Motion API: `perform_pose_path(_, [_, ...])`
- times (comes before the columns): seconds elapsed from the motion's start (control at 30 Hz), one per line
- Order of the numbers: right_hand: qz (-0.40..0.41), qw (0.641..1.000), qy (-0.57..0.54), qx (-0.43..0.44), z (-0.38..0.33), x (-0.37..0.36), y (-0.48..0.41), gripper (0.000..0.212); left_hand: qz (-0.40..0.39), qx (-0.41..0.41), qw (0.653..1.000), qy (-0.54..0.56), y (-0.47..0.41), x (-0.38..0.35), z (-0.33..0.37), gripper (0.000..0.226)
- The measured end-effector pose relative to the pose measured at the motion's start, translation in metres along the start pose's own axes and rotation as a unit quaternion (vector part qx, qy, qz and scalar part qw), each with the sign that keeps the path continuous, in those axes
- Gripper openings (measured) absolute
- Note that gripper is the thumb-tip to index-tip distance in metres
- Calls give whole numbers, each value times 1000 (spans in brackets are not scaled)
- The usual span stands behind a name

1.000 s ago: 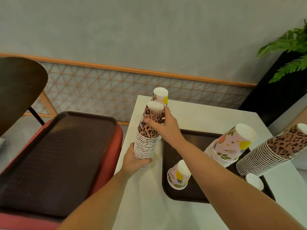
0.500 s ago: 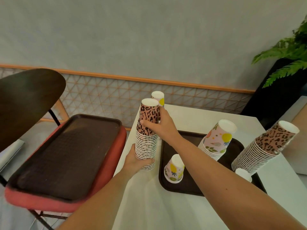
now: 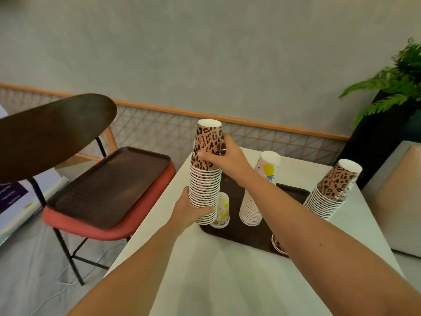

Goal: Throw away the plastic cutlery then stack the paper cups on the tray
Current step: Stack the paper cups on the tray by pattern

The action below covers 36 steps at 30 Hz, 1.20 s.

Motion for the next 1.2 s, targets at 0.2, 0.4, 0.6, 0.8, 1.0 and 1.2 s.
perform_pose_path(0.2, [0, 999, -29, -37, 6, 15, 28, 61, -14, 4, 999, -30, 35, -24, -1, 96])
perform_pose_path(0.4, [7, 995, -39, -86, 26, 25, 42, 64, -70, 12, 998, -4, 52, -47, -8, 104])
perform_pose_path(0.6, [26, 989, -58, -130, 42, 39, 57, 68, -130, 10, 991, 14, 61, -65, -5, 104])
perform_pose_path(0.8, [62, 987, -59, -133, 47, 55, 66, 61, -173, 3, 985, 13, 66, -78, -2, 117])
perform_pose_path(1.0, [88, 987, -70, -115, 41, 67, 64, 64, -176, 9, 984, 32, 67, -84, -6, 112])
perform_pose_path(1.2, [87, 988, -75, -100, 33, 82, 60, 47, -154, 13, 987, 52, 66, -93, -7, 107])
Point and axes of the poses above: each hand's wrist, its own y-axis away from the middle knuckle, its own x-axis out of the back of the hand, z = x × y, the point moved 9 cm from there along -y, towards the middle knuckle, and after that the axes turned 8 degrees about x, right-handed, at the moved point
